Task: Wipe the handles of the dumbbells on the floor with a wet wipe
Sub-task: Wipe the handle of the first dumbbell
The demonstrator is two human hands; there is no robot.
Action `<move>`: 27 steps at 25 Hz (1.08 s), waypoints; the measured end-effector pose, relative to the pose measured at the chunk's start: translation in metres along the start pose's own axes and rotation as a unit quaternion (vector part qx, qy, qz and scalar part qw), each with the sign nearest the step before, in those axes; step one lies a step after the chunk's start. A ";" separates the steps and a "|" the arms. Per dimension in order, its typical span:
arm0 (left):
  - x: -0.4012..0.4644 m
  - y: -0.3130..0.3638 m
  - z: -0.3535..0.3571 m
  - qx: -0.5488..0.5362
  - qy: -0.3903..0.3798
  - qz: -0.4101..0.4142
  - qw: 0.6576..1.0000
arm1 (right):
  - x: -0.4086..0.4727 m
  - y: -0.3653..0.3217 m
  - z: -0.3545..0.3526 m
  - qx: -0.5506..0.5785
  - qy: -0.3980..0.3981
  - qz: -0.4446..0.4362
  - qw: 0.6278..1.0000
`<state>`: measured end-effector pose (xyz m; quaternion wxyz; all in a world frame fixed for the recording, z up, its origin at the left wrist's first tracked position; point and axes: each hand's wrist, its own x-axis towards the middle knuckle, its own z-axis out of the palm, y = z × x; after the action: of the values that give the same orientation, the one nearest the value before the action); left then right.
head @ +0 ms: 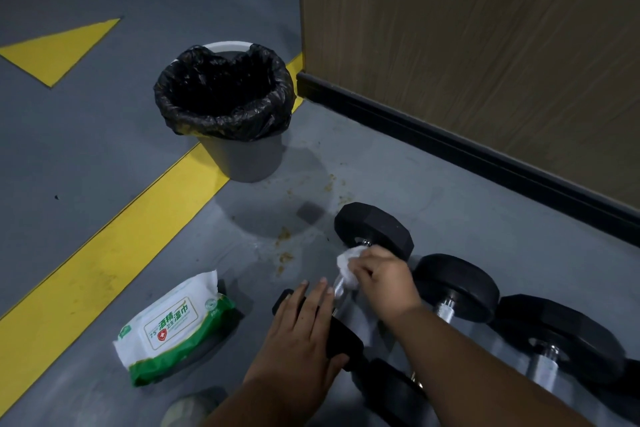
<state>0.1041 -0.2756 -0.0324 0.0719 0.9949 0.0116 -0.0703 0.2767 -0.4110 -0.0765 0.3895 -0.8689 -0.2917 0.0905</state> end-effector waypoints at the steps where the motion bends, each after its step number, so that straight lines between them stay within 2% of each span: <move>1: 0.000 0.000 -0.001 -0.003 0.000 -0.001 1.000 | 0.003 0.001 0.001 0.006 0.041 0.046 0.998; 3: 0.000 0.001 -0.002 -0.011 -0.008 -0.003 1.000 | -0.006 0.000 0.007 0.015 0.052 0.037 0.998; 5: 0.000 0.000 -0.002 -0.013 -0.013 -0.004 1.000 | -0.025 -0.008 0.013 0.029 -0.001 -0.058 0.998; 7: 0.000 0.000 -0.002 -0.021 -0.016 -0.007 1.000 | -0.037 -0.013 0.013 0.053 -0.076 -0.105 0.990; 9: -0.001 0.000 -0.001 -0.022 -0.007 -0.001 1.000 | -0.031 -0.010 0.011 0.040 -0.081 -0.131 0.987; 11: -0.001 0.000 -0.002 -0.022 -0.002 0.002 1.000 | -0.015 -0.006 0.009 0.030 -0.001 -0.070 0.997; 13: -0.001 -0.001 -0.002 -0.027 0.000 0.005 1.000 | -0.004 -0.004 0.008 0.039 0.086 0.070 0.993; 14: -0.001 -0.002 -0.002 -0.031 0.003 0.009 0.999 | -0.003 -0.006 0.009 0.039 0.103 0.100 0.989; 16: 0.000 -0.004 -0.003 -0.040 -0.011 0.012 0.999 | -0.014 -0.016 0.016 0.024 0.075 0.051 0.996; 19: 0.000 -0.004 -0.001 -0.037 -0.032 0.009 0.999 | -0.033 -0.024 0.016 0.044 -0.038 -0.086 0.995; 20: 0.001 -0.004 -0.001 -0.040 -0.033 0.011 0.999 | -0.029 -0.020 0.014 0.026 -0.064 -0.108 0.992; 21: 0.001 -0.005 -0.001 -0.045 -0.026 0.013 0.999 | -0.019 -0.014 0.012 -0.005 -0.064 -0.108 0.992; 24: 0.001 -0.004 -0.004 -0.048 -0.035 0.003 0.998 | 0.010 -0.004 0.003 -0.027 0.029 0.039 0.998; 25: 0.001 -0.004 -0.007 -0.046 -0.034 0.002 0.998 | 0.012 -0.006 0.004 -0.023 0.055 0.064 0.996; 27: 0.001 -0.005 -0.007 -0.062 -0.039 0.012 0.997 | -0.003 -0.017 0.010 -0.022 0.047 0.026 0.998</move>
<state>0.1056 -0.2697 -0.0262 0.1345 0.9851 0.0009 -0.1075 0.2628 -0.3975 -0.0710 0.3810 -0.8880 -0.2520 0.0529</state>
